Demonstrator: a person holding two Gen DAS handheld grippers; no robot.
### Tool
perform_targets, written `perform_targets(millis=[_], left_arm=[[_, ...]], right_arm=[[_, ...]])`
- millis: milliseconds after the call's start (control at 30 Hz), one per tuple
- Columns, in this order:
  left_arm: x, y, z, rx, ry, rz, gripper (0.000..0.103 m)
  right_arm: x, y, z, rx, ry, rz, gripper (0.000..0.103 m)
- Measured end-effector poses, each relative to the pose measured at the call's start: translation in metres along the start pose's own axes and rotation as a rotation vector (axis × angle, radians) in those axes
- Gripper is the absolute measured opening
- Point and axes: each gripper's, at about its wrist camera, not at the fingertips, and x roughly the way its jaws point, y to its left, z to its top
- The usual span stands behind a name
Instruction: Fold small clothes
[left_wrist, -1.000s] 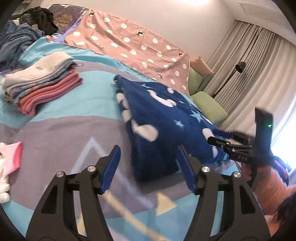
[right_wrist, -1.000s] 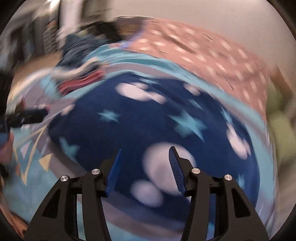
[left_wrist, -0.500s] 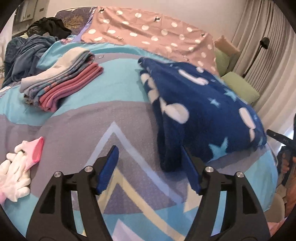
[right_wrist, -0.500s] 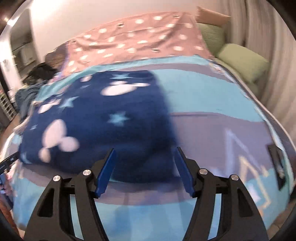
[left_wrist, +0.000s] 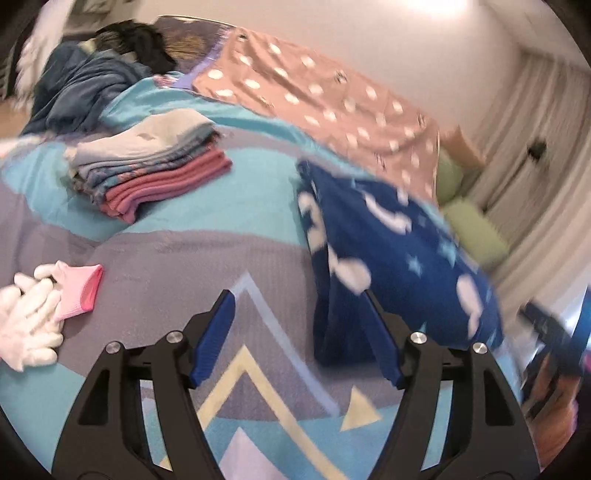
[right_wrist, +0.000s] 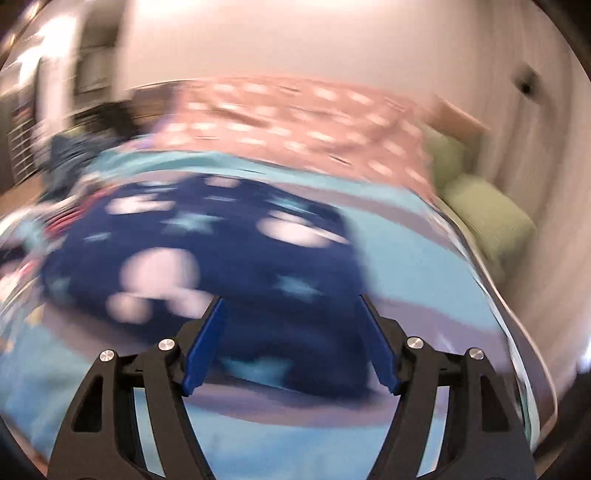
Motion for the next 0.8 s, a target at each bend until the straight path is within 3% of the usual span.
perform_targets(millis=[67, 167, 367, 533, 800], left_arm=[[-0.004, 0.004, 0.004, -0.018, -0.032, 0.034, 0.071], [-0.006, 0.005, 0.002, 0.002, -0.046, 0.072, 0.074], [0.000, 0.012, -0.007, 0.008, -0.031, 0.036, 0.077], [0.013, 0.022, -0.008, -0.025, -0.007, -0.014, 0.077], [0.033, 0.036, -0.011, -0.080, 0.067, -0.075, 0.080]], right_arm=[[0.010, 0.054, 0.006, -0.107, -0.001, 0.116, 0.072], [0.027, 0.132, 0.000, -0.264, 0.031, 0.209, 0.072], [0.044, 0.239, -0.014, -0.663, -0.105, 0.094, 0.072], [0.075, 0.257, -0.020, -0.774, -0.068, -0.022, 0.072], [0.096, 0.258, -0.004, -0.729, -0.045, -0.038, 0.078]])
